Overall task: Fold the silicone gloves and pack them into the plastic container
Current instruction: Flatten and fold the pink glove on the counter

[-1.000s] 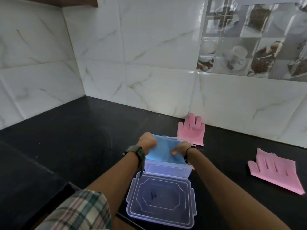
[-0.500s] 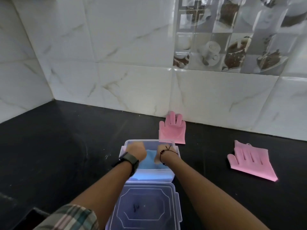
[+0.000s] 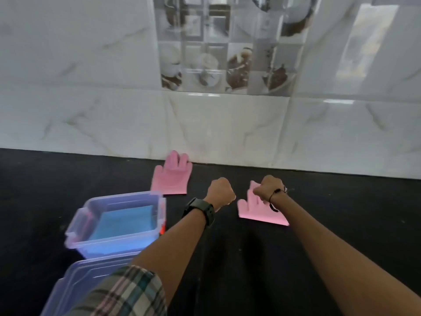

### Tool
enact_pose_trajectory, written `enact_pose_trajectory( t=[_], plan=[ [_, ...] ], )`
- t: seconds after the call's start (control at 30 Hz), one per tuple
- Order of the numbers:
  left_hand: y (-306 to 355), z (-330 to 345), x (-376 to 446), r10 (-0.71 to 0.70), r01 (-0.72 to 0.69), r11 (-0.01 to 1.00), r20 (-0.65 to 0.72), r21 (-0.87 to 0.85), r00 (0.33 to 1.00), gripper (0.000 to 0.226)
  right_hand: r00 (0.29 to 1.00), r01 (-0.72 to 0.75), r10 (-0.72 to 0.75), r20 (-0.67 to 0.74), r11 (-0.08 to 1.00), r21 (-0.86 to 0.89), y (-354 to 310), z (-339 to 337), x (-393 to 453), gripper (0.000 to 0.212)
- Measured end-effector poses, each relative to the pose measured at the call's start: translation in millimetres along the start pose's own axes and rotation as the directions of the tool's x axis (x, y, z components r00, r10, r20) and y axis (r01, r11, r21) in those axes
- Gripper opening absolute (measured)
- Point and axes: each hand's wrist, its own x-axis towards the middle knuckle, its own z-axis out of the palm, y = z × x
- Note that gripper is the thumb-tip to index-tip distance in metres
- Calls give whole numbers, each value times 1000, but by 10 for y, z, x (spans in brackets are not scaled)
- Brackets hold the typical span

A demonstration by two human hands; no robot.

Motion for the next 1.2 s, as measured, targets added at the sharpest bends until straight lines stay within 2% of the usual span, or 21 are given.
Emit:
enact_pose_trajectory(
  t=[0.13, 0.23, 0.3, 0.37, 0.43, 0.5, 0.53, 0.6, 0.67, 0.77, 0.87, 0.97, 1.03, 1.2],
  plan=[
    [242, 598, 235, -64, 66, 997, 44, -46, 997, 31, 994, -107, 106, -28, 994, -11, 698, 25, 185, 33],
    [308, 893, 401, -138, 137, 990, 52, 24, 989, 12, 989, -147, 147, 2, 989, -8, 985, 138, 335, 30],
    [319, 1060, 516, -204, 202, 972, 7, 118, 979, 32, 985, -163, 164, 62, 986, -20, 1097, 227, 414, 24],
    [317, 1143, 604, -301, 311, 933, -86, 179, 950, 43, 982, -171, 169, 80, 985, 8, 1173, 330, 478, 28],
    [276, 1171, 670, -356, 376, 907, -128, 190, 925, 47, 986, -159, 157, 56, 987, 34, 1190, 413, 524, 33],
    [191, 1176, 718, -356, 364, 923, -81, 127, 931, 38, 989, -145, 145, 2, 989, 39, 1156, 442, 526, 34],
    [164, 1158, 703, -333, 337, 939, -65, 70, 941, 30, 991, -130, 131, -28, 991, 40, 1132, 438, 517, 34],
    [154, 1092, 660, -200, 202, 979, -77, 26, 977, 15, 993, -89, 91, -77, 996, 32, 1075, 387, 468, 32],
    [186, 971, 607, -29, 30, 1000, -136, 7, 990, 14, 987, -38, 43, -155, 999, 32, 1007, 286, 381, 23],
    [229, 687, 530, 158, -176, 983, -223, -61, 962, 11, 956, 70, -41, -291, 994, 89, 869, 41, 207, 12],
    [264, 285, 371, 284, -321, 924, -191, -208, 940, 18, 929, 212, -124, -349, 951, 226, 715, -306, 9, 13],
    [359, -129, 116, 440, -478, 838, -193, -264, 877, 6, 908, 315, -189, -373, 896, 313, 555, -664, -252, 10],
    [449, -376, -41, 481, -523, 788, -205, -326, 852, 14, 897, 363, -207, -391, 850, 381, 437, -859, -442, 8],
    [569, -619, -275, 469, -485, 684, -180, -546, 865, 27, 885, 423, -150, -440, 652, 629, 171, -1156, -878, 5]
  ],
)
